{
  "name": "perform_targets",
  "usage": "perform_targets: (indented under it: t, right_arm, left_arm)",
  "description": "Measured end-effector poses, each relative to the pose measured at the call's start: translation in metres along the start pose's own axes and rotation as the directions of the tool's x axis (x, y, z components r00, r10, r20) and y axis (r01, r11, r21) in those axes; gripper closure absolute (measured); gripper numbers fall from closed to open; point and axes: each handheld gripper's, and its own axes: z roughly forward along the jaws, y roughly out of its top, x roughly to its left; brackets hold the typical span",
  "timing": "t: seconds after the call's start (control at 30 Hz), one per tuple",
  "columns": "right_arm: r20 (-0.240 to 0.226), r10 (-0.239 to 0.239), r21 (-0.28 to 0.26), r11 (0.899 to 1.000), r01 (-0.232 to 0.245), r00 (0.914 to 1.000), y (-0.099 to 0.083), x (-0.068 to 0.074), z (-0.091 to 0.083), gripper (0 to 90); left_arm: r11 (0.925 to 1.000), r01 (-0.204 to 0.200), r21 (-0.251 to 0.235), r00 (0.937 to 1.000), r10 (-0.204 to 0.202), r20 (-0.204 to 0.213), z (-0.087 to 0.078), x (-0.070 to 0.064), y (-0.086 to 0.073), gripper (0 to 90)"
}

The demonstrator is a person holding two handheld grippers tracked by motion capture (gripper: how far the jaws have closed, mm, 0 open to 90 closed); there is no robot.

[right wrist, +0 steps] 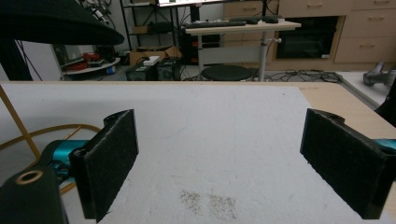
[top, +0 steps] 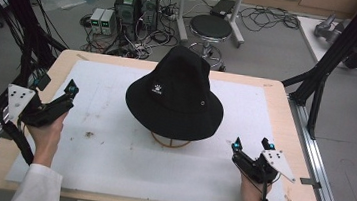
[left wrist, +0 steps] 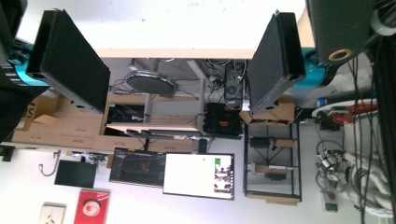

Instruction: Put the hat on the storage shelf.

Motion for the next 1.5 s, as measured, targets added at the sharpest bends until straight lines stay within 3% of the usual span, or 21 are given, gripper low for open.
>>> perform_targets:
  t: [0.13,0.37,0.57,0.7,1.0,1.23,1.3,1.5]
  right_arm:
    - [0.003,-0.003,0.000,1.000,0.003,1.0000,0.000,0.000,0.000,10.5]
    - [0.004,-0.001,0.002,1.000,0.001,1.0000,-0.001,0.001,0.000,10.5]
    - [0.006,-0.007,0.007,1.000,0.007,1.0000,-0.002,0.002,0.000,10.5]
    - [0.009,-0.003,0.009,1.000,0.003,1.0000,-0.002,0.002,0.000,10.5]
    - [0.008,-0.007,0.012,1.000,0.007,0.9999,-0.004,0.001,0.000,10.5]
    - [0.012,-0.009,0.021,1.000,0.009,0.9999,-0.005,0.000,0.001,10.5]
    - [0.014,-0.011,0.020,1.000,0.011,0.9998,-0.005,0.001,0.001,10.5]
    - [0.017,-0.013,0.036,0.999,0.013,0.9998,-0.005,0.001,0.003,10.5]
  left_arm:
    - [1.0000,0.003,-0.009,0.9999,-0.003,-0.012,-0.005,0.006,-0.013,21.8]
    - [0.9991,-0.002,0.042,0.9990,0.004,-0.045,-0.007,0.016,-0.035,21.5]
    - [0.9988,-0.007,0.048,0.9992,0.009,-0.038,-0.007,0.020,-0.039,21.9]
    - [0.9976,-0.032,0.062,0.9991,0.033,-0.026,-0.008,0.019,-0.044,21.9]
    - [0.9955,-0.006,0.094,1.0000,0.006,0.003,-0.011,0.022,-0.060,22.7]
    - [0.9960,-0.019,0.088,0.9997,0.017,0.015,-0.015,0.022,-0.062,22.6]
    - [0.9952,-0.043,0.088,0.9991,0.042,0.010,-0.015,0.023,-0.063,22.8]
    - [0.9961,-0.010,0.088,0.9997,0.012,-0.021,-0.017,0.033,-0.064,22.8]
